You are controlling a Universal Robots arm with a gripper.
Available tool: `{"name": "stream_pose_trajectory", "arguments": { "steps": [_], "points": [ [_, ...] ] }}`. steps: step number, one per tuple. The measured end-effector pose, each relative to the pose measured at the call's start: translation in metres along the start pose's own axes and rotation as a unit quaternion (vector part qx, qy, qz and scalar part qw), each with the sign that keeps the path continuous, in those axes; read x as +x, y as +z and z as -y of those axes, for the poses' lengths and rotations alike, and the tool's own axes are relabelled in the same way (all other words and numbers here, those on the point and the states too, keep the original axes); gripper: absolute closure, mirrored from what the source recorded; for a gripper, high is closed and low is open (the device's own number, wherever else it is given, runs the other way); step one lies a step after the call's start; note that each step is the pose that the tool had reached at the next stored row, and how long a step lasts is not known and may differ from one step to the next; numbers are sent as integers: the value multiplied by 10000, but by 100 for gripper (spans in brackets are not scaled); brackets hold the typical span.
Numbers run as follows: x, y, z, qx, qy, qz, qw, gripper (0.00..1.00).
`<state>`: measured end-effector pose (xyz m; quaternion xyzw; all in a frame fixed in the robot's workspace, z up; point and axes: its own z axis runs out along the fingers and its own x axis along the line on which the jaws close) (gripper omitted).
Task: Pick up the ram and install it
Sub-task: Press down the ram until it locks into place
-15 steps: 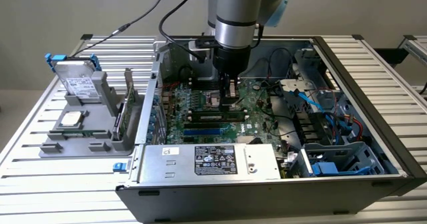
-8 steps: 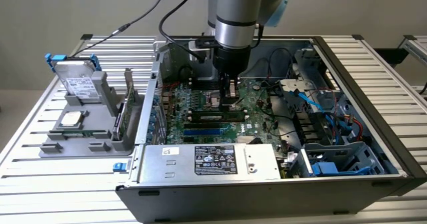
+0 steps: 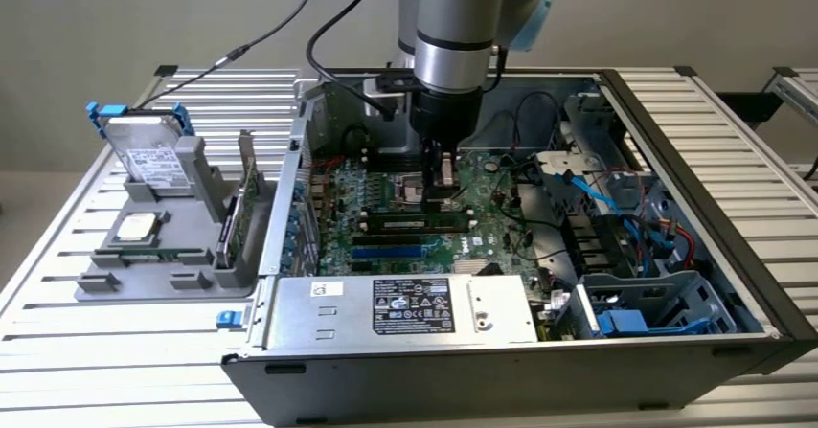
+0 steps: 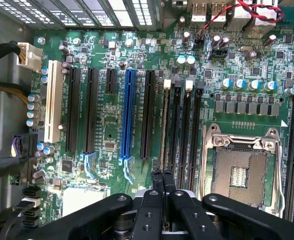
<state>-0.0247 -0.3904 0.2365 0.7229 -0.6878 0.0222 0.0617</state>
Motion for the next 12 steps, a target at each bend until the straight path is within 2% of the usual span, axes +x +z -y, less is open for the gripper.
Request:
{"name": "stream_pose_trajectory", "arguments": {
  "steps": [5,12],
  "points": [
    [25,-4,158,0,0,2,10000,90],
    [26,7,181,1,-1,2,10000,90]
  ]
}}
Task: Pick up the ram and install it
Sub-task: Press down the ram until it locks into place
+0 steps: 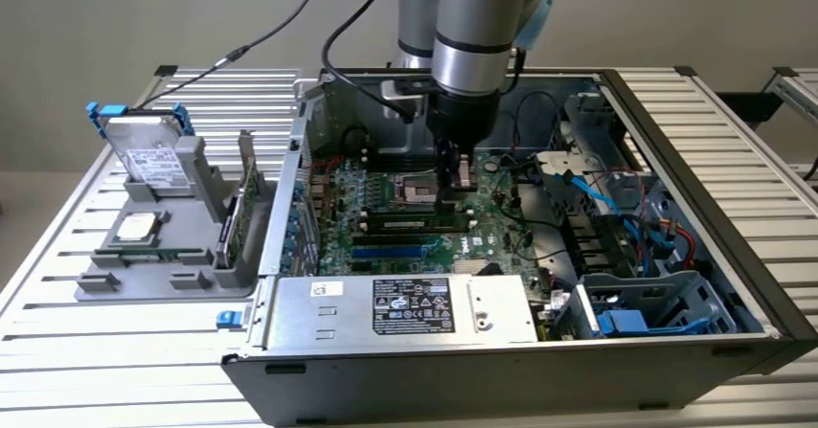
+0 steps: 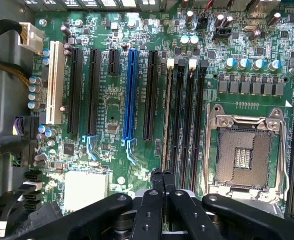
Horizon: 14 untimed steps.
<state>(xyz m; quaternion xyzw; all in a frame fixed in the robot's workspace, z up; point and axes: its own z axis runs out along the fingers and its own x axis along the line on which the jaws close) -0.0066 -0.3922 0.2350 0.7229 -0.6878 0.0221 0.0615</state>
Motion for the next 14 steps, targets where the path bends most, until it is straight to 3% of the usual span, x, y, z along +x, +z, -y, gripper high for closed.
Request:
{"name": "stream_pose_trajectory", "arguments": {
  "steps": [14],
  "points": [
    [-8,79,18,3,1,-3,10000,90]
  ]
}}
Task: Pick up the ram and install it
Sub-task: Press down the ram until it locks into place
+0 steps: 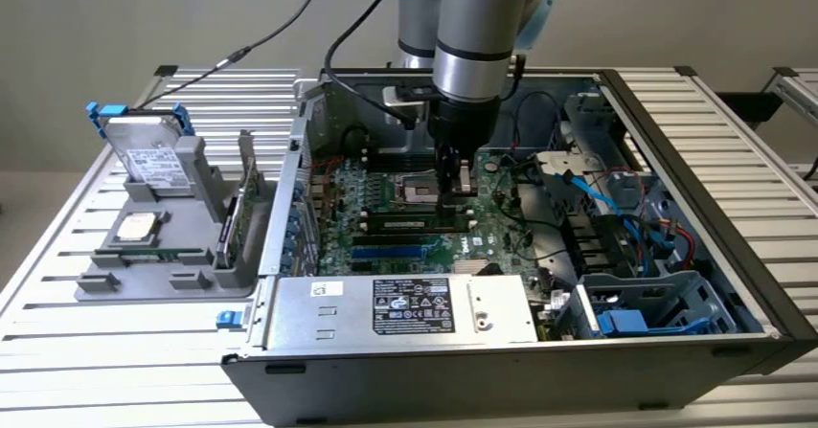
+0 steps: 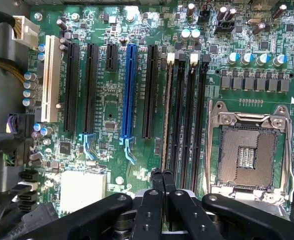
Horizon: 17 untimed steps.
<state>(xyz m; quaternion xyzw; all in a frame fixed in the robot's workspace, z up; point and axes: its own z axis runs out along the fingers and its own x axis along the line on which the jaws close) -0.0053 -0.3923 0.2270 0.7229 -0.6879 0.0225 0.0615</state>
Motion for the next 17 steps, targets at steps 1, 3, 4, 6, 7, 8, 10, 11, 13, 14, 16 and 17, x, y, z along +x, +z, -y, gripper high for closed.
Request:
{"name": "stream_pose_trajectory", "arguments": {
  "steps": [1,3,4,6,7,8,10,11,13,14,16,17],
  "points": [
    [0,0,0,0,0,0,10000,90],
    [-1,5,1,1,0,2,10000,90],
    [-2,10,1,1,0,2,10000,90],
    [-3,21,2,1,0,1,10000,90],
    [-2,23,2,0,0,0,10000,90],
    [-3,24,2,-1,0,-1,10000,90],
    [-3,24,2,0,0,1,10000,90],
    [-4,16,2,2,1,8,10000,90],
    [0,-20,-1,2,0,6,10000,90],
    [3,-32,-9,1,0,3,10000,90],
    [0,-32,-38,2,0,4,10000,90],
    [-2,-31,-66,3,0,4,10000,90]
  ]
}}
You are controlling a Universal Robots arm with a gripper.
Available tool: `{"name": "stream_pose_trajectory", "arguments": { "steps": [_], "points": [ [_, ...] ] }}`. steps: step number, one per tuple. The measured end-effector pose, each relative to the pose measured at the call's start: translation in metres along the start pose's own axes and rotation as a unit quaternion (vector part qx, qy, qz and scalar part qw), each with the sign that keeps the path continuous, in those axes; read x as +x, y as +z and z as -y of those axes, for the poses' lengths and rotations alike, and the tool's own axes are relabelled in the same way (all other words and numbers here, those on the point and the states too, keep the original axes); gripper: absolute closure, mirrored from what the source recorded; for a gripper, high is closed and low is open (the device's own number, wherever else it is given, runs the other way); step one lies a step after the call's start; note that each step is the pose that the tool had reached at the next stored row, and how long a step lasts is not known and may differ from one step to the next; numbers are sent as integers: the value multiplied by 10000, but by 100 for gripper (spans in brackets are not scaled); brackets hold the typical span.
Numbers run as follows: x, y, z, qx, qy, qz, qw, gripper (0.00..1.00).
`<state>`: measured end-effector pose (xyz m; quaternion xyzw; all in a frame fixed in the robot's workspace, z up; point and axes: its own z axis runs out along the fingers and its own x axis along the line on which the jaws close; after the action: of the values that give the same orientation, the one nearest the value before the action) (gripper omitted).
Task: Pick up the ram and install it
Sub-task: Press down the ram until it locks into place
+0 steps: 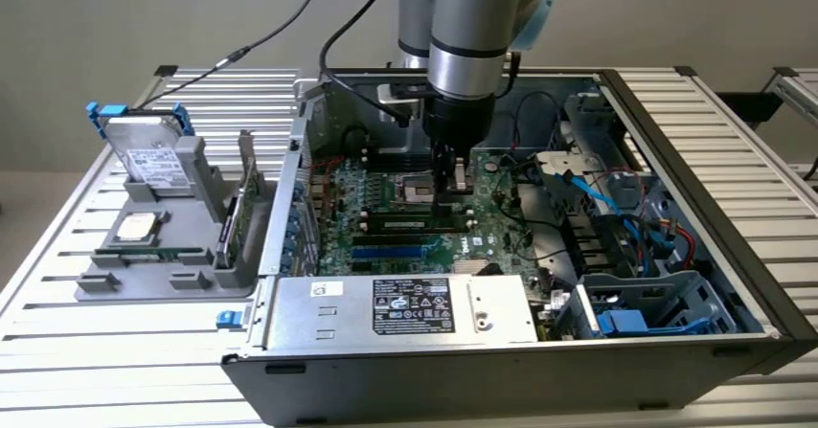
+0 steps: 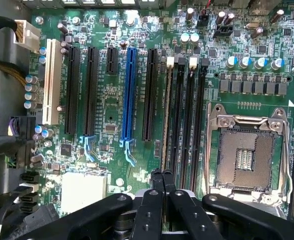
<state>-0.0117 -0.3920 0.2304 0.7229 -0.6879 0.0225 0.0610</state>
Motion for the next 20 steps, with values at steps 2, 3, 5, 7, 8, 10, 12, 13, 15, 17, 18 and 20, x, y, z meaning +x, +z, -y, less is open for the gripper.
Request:
{"name": "stream_pose_trajectory", "arguments": {
  "steps": [2,3,5,7,8,10,12,13,15,17,18,20],
  "points": [
    [-5,2,-58,5,1,-2,10000,90],
    [-8,3,-88,7,2,-2,10000,90],
    [-15,6,-147,12,1,-2,10000,90],
    [-23,7,-195,13,2,-2,10000,90],
    [-28,9,-217,15,3,-1,10000,90],
    [-37,10,-260,16,2,-2,10000,90],
    [-45,11,-299,18,3,-2,10000,90],
    [-48,12,-319,19,4,-1,10000,90],
    [-52,13,-352,18,3,-2,10000,90],
    [-53,14,-365,19,3,-2,10000,90],
    [-53,15,-370,19,4,-2,10000,90],
    [-54,21,-379,20,3,-1,10000,90]
  ]
}}
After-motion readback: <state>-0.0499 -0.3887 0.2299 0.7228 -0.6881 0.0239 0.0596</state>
